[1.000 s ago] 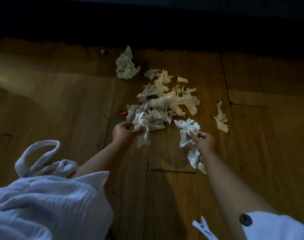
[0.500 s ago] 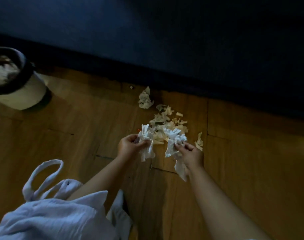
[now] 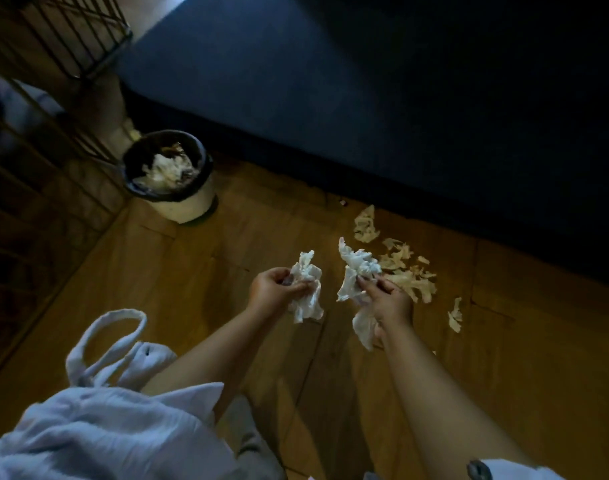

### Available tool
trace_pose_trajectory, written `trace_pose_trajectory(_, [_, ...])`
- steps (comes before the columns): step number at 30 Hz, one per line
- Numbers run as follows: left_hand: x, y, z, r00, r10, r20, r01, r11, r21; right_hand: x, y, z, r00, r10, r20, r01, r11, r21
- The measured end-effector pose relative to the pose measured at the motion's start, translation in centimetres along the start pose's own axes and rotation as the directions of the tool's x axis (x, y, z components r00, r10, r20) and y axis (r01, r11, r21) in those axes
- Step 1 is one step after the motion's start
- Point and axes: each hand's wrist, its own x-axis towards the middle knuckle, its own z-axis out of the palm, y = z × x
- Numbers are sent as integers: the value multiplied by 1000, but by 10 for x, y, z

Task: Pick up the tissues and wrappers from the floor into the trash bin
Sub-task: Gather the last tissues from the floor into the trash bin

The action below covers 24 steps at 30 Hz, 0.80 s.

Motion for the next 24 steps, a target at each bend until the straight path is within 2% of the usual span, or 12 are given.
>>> trace_pose_trajectory(4, [24,17,-73,999,33,-8,-33,999,13,-11,-6,76,1000,0,29,-1,1000,14])
trace_pose_trajectory(9, [64,27,-141,998,-19,-63,18,1000,-11,-6,-17,159,997,9,73,-11,999,34])
trace_pose_trajectory(20, [205,76,-261,986,-116,-121,101,986,-131,61,-58,349,976,56,211,-38,996,-86])
trace_pose_trajectory(24, [253,99,-316,969,-160,-188,110,962,-251,84,-76,434,960,71,270,-49,995,-88])
